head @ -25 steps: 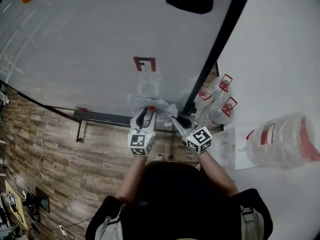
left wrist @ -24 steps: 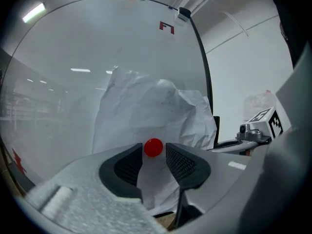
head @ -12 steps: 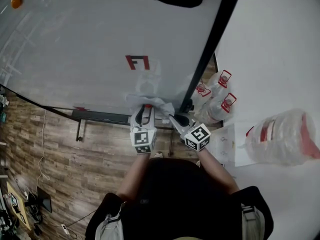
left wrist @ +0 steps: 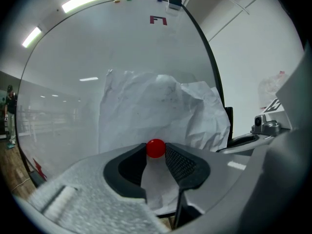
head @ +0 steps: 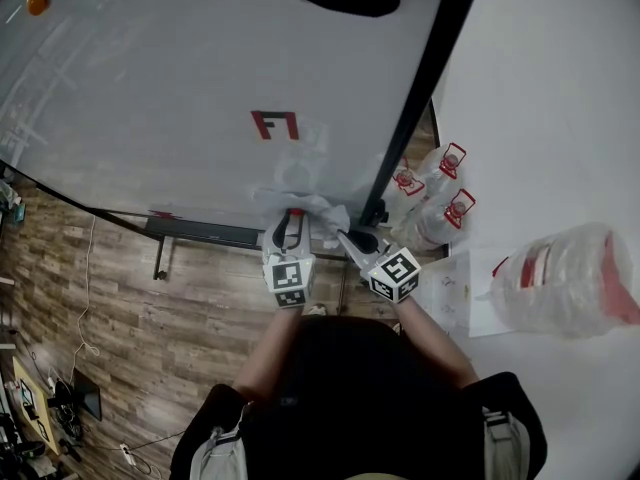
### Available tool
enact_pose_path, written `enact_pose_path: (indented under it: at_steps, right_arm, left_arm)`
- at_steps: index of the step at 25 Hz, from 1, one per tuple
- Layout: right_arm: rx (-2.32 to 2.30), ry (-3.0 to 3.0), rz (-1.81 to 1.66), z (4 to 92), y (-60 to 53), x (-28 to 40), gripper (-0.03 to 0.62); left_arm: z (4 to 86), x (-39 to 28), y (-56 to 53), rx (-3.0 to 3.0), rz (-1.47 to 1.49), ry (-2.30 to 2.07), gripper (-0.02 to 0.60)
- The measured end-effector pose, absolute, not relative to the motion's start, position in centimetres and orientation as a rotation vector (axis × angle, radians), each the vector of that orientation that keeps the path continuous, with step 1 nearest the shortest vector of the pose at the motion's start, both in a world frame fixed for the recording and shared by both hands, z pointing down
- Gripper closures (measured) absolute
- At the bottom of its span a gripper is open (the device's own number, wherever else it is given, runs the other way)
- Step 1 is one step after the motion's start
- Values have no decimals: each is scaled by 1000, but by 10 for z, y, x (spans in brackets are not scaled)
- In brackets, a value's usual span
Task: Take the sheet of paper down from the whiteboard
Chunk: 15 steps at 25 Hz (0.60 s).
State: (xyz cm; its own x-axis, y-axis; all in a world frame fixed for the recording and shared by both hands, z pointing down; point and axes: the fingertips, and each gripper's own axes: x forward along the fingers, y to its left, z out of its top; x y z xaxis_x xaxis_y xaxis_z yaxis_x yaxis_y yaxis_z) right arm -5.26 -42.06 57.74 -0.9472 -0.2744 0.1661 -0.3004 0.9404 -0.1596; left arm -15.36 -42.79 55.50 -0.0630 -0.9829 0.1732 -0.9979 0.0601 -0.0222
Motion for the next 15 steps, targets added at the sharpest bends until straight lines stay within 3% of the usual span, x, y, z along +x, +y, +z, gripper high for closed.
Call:
enact_pose_path:
  at_steps: [15]
  right_arm:
    - [426,-2989,334,572,-417,-53,589]
  left_arm:
    - [555,-164,-403,2017,218,-2244,451]
